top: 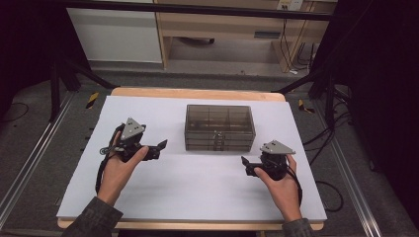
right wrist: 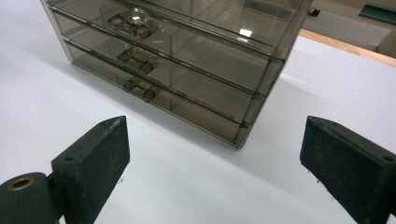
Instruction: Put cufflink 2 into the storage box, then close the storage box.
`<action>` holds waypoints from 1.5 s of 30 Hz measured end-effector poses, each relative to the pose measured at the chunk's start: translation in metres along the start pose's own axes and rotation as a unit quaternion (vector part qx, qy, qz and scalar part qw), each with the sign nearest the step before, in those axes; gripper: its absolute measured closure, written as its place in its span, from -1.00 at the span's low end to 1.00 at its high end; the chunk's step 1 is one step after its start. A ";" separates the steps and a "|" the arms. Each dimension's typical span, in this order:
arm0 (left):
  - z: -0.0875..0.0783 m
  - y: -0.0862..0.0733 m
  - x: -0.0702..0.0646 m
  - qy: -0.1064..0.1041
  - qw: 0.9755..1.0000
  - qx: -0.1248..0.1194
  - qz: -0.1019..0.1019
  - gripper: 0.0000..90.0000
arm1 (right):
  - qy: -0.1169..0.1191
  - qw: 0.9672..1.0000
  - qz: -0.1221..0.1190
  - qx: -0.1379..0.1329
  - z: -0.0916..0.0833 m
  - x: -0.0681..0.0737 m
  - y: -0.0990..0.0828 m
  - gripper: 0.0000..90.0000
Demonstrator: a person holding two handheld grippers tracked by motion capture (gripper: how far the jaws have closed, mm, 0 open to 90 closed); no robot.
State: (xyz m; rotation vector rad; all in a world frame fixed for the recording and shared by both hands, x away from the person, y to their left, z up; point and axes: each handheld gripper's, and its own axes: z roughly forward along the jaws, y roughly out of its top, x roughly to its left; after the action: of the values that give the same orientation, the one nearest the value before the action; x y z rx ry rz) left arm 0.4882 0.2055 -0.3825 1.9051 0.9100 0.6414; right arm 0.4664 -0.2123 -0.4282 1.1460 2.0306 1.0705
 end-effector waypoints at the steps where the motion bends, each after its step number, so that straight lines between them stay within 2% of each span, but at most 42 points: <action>1: -0.001 -0.002 0.000 0.002 1.000 0.000 -0.001 -0.83 | -0.001 1.000 -0.001 -0.001 -0.001 -0.002 -0.001 -0.83; 9: -0.011 -0.025 0.011 0.017 1.000 -0.011 -0.004 -0.84 | -0.014 1.000 0.019 0.003 -0.010 -0.018 -0.008 -0.85; 11: -0.013 -0.030 0.015 0.026 1.000 -0.010 0.000 -0.84 | -0.022 0.999 0.024 0.002 -0.013 -0.024 -0.010 -0.83; 16: -0.015 -0.044 0.026 0.038 0.999 -0.015 -0.003 -0.84 | -0.043 0.998 0.039 0.002 -0.018 -0.037 -0.015 -0.80; 21: -0.013 -0.054 0.035 0.047 0.999 -0.014 -0.001 -0.84 | -0.051 0.997 0.056 0.011 -0.015 -0.047 -0.024 -0.79; 25: -0.010 -0.064 0.043 0.052 0.998 -0.015 -0.010 -0.84 | -0.055 0.996 0.069 0.013 -0.010 -0.053 -0.031 -0.79; 31: -0.006 -0.080 0.053 0.058 0.998 -0.014 -0.023 -0.85 | -0.061 0.994 0.092 0.014 0.000 -0.058 -0.043 -0.79; 39: -0.002 -0.095 0.063 0.066 0.997 -0.010 -0.036 -0.85 | -0.071 0.991 0.110 0.015 0.011 -0.060 -0.051 -0.80; 45: 0.000 -0.100 0.062 0.062 0.997 -0.010 -0.038 -0.85 | -0.080 0.990 0.115 0.012 0.015 -0.058 -0.059 -0.80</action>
State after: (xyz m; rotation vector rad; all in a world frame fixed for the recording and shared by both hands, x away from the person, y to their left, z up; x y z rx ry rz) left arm 0.4921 0.2875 -0.4672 1.8185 1.0465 0.7273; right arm 0.4806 -0.2761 -0.4807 1.4575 1.8240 1.0271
